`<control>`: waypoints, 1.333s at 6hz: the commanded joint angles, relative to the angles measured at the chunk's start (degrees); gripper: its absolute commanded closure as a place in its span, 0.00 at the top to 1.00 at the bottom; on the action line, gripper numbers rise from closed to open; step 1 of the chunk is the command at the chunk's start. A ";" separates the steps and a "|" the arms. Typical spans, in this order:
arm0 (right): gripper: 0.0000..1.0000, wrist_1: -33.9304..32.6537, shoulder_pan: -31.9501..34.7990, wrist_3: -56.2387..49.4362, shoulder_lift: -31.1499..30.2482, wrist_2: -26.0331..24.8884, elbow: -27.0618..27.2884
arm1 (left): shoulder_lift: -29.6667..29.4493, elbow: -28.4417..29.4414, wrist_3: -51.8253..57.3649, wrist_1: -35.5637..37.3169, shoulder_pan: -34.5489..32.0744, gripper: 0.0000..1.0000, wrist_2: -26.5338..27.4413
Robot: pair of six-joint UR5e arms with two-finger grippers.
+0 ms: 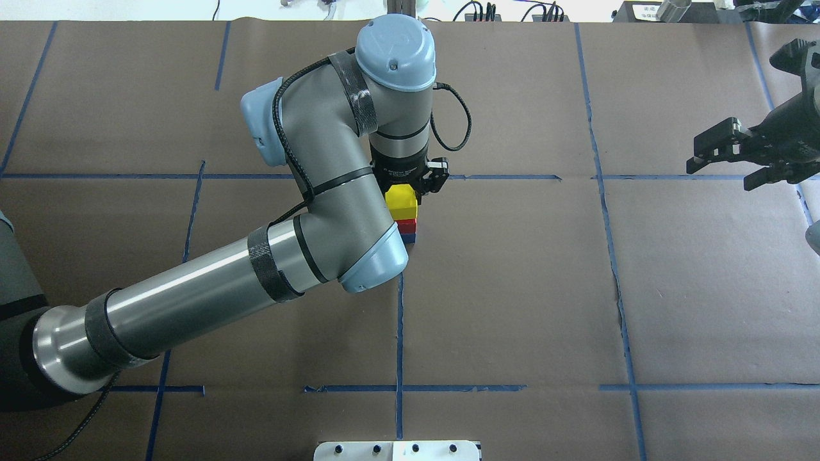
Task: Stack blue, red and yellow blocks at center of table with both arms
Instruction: 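Carry the yellow cube with the left gripper above the red cube, then lower the yellow cube onto the red cube with the left gripper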
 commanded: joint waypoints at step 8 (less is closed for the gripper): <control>1.00 0.00 0.00 0.00 0.00 0.00 -0.08 | 0.54 0.11 0.42 -1.72 0.79 0.06 0.47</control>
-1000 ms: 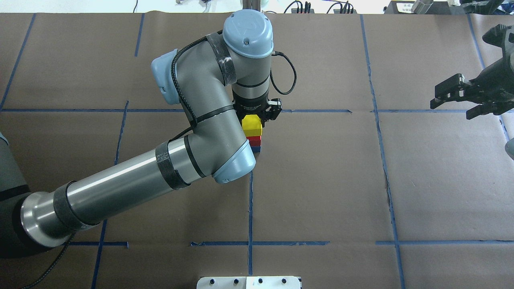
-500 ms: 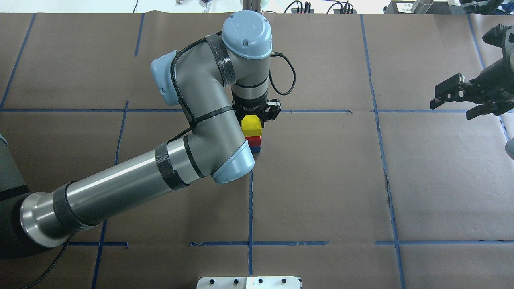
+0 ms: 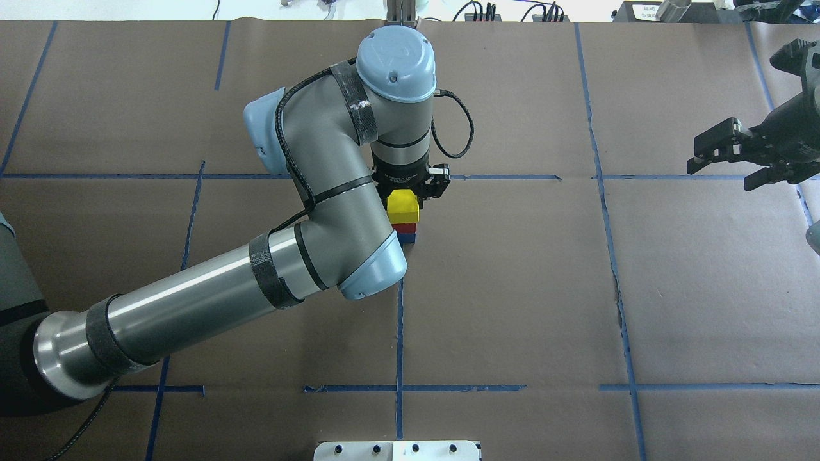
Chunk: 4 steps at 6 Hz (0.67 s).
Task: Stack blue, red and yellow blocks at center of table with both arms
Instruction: 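Lower the yellow cube onto the red cube with the left gripper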
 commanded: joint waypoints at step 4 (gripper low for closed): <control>1.00 0.00 -0.01 0.00 0.07 0.00 -0.16 | 0.09 -0.26 0.12 0.00 -0.04 0.13 0.35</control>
